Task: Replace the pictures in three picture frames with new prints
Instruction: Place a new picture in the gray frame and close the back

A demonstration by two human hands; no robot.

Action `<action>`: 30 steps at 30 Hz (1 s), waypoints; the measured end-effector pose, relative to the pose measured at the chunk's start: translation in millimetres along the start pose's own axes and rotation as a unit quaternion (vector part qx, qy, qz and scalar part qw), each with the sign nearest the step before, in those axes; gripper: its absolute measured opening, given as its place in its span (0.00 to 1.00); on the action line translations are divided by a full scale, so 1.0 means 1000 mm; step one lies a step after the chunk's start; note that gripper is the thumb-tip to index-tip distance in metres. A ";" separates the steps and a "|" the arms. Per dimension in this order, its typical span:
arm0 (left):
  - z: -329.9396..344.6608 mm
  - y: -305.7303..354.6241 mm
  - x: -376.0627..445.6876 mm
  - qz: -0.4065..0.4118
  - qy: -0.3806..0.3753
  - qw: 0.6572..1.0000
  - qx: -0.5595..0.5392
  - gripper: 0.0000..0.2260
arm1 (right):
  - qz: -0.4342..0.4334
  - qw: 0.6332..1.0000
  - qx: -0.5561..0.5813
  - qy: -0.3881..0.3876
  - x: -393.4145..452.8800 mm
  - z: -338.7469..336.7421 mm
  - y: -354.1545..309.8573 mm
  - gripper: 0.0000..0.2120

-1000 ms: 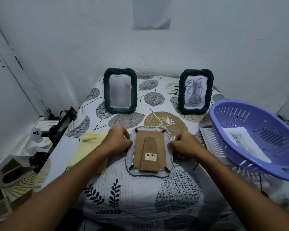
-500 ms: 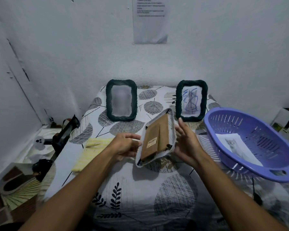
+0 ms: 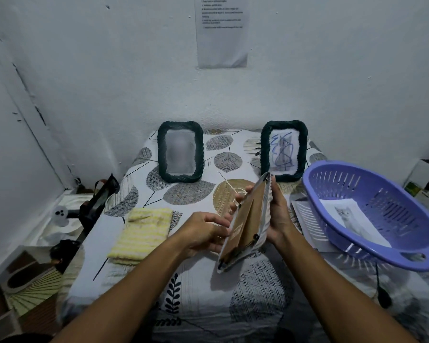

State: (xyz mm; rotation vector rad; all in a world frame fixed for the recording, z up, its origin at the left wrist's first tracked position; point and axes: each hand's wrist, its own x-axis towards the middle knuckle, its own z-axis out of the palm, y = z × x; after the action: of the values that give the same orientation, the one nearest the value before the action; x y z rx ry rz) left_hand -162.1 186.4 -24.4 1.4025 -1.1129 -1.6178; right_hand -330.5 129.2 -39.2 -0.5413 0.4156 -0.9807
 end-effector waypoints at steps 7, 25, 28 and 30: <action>-0.004 0.056 -0.023 0.148 0.009 0.989 -0.010 0.09 | 0.024 0.980 -0.179 0.087 -0.002 0.023 -0.027 0.27; -0.042 0.037 -0.008 0.058 0.043 0.997 -0.040 0.05 | 0.075 0.857 -0.463 0.212 -0.009 0.041 -0.054 0.12; -0.044 0.024 0.000 0.023 0.056 0.996 -0.064 0.06 | 0.087 0.866 -0.442 0.216 -0.015 0.027 -0.043 0.06; -0.043 0.016 0.005 0.003 0.061 0.996 -0.063 0.05 | 0.087 0.857 -0.450 0.235 -0.014 0.020 -0.036 0.06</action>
State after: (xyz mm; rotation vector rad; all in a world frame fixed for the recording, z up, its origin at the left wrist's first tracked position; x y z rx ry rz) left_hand -120.8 169.6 -13.2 1.3938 -0.9273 -1.5473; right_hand -349.9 130.1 0.0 -1.0824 1.3796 -0.6887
